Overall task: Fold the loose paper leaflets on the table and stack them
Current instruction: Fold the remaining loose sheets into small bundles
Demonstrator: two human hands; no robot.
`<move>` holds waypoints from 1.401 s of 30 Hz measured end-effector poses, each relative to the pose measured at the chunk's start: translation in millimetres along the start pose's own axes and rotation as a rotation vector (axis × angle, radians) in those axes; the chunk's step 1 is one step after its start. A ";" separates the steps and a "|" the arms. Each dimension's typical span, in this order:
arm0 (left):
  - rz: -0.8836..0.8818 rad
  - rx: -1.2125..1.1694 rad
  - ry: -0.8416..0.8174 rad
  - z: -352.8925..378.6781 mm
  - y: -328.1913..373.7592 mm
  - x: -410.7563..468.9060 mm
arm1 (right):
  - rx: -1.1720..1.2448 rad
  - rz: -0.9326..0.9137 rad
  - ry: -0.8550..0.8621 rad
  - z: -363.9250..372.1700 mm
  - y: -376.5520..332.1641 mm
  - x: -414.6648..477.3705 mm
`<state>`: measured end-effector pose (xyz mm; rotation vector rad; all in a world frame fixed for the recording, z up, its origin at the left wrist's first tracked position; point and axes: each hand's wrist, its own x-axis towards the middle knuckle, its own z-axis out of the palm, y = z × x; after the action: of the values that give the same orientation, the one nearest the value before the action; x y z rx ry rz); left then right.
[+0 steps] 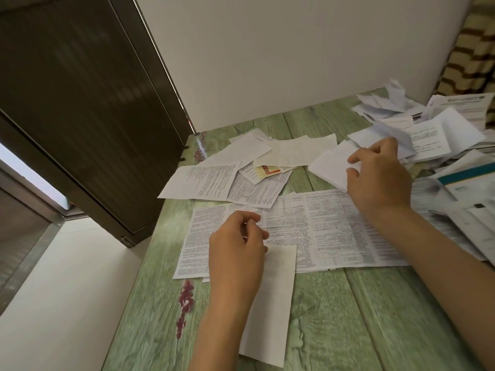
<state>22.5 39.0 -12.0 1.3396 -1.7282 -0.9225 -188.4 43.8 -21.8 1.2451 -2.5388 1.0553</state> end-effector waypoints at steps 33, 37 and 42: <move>-0.419 -0.453 -0.039 -31.5 4.7 -12.1 | 0.850 -0.093 -0.903 2.1 -49.9 -40.4; -0.432 -0.586 -0.080 -25.9 6.8 -1.7 | 0.895 -0.089 -1.109 -1.6 -51.3 -47.4; -0.428 -0.511 -0.085 -28.9 0.4 5.8 | 0.884 -0.056 -1.021 -0.3 -49.5 -42.5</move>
<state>46.8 30.7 2.3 1.3446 -1.1550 -1.5570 -124.3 50.9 -11.7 2.6040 -2.5929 2.0494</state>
